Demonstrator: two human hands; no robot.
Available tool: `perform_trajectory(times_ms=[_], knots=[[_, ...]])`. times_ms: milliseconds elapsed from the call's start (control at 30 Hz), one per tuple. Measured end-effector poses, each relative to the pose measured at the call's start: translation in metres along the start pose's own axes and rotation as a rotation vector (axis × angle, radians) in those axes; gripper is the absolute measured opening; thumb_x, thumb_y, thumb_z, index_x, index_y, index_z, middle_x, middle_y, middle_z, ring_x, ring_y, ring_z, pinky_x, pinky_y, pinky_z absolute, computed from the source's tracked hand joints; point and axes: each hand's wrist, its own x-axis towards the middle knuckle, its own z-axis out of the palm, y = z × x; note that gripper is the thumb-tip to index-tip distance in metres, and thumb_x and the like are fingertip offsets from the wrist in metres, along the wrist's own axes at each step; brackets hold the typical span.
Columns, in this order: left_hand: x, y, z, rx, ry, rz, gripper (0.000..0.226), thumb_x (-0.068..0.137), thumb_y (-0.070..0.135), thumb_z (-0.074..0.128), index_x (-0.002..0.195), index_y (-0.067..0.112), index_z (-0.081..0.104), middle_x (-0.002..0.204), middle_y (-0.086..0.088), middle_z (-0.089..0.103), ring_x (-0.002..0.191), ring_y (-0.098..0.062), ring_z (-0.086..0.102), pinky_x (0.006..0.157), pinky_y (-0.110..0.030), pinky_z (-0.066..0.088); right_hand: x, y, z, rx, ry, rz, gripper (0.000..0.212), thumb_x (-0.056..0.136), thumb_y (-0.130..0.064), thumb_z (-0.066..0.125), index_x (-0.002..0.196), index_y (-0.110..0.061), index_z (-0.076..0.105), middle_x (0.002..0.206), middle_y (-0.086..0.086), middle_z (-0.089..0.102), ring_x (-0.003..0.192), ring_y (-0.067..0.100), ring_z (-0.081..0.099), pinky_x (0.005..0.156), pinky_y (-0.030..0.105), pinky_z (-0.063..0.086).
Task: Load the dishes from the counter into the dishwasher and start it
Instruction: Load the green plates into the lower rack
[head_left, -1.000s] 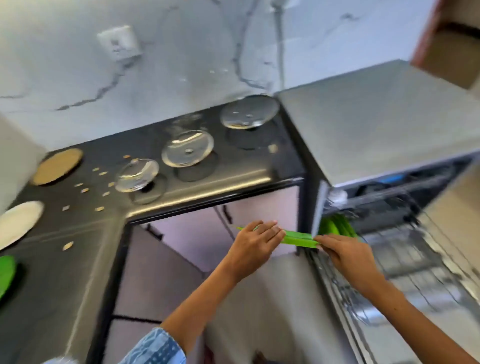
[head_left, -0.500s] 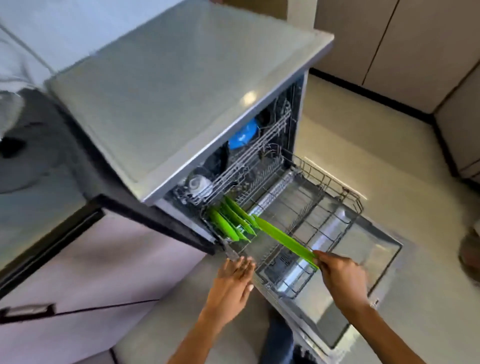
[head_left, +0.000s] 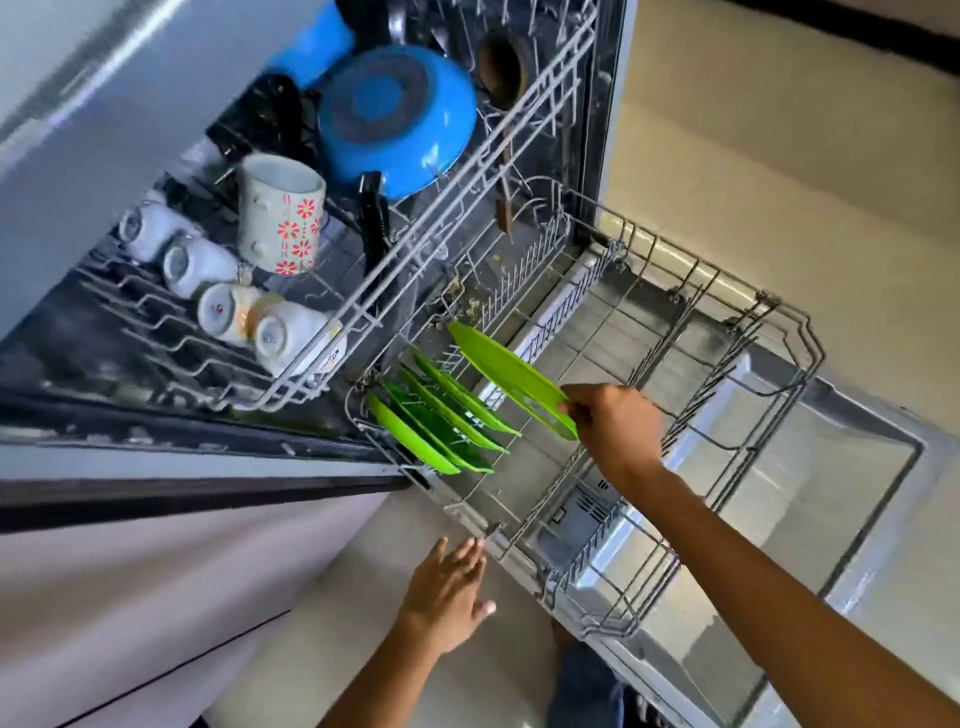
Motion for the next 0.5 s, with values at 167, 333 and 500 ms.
perform_trajectory(times_ms=[167,333,500], knots=[[0.003,-0.011,-0.009,-0.019,-0.001,0.076,0.065,0.101,0.044,0.031,0.151,0.006,0.011,0.159,-0.008,0.007,0.146,-0.017,0.002,0.115,-0.036,-0.009,0.040,-0.013,0.021,0.033,-0.087,0.004,0.022,0.095,-0.033,0.053,0.110,-0.028,0.068,0.099,0.010,0.070,0.096,0.033,0.063,0.070,0.033,0.046],[0.011,-0.017,-0.017,-0.022,-0.021,0.134,0.063,0.101,0.043,0.031,0.149,0.003,0.019,0.157,-0.011,0.014,0.146,-0.018,0.005,0.117,-0.038,-0.004,0.071,-0.027,0.038,0.019,-0.126,-0.005,0.023,0.094,-0.033,0.052,0.110,-0.024,0.067,0.101,0.010,0.069,0.096,0.032,0.064,0.073,0.034,0.049],[0.015,-0.019,-0.018,-0.034,-0.053,0.151,0.064,0.101,0.042,0.030,0.149,0.002,0.018,0.157,-0.011,0.013,0.146,-0.019,0.004,0.116,-0.037,-0.004,0.097,-0.043,0.046,-0.021,-0.141,-0.001,0.021,0.094,-0.029,0.054,0.105,-0.017,0.067,0.100,0.010,0.069,0.094,0.031,0.065,0.072,0.033,0.049]])
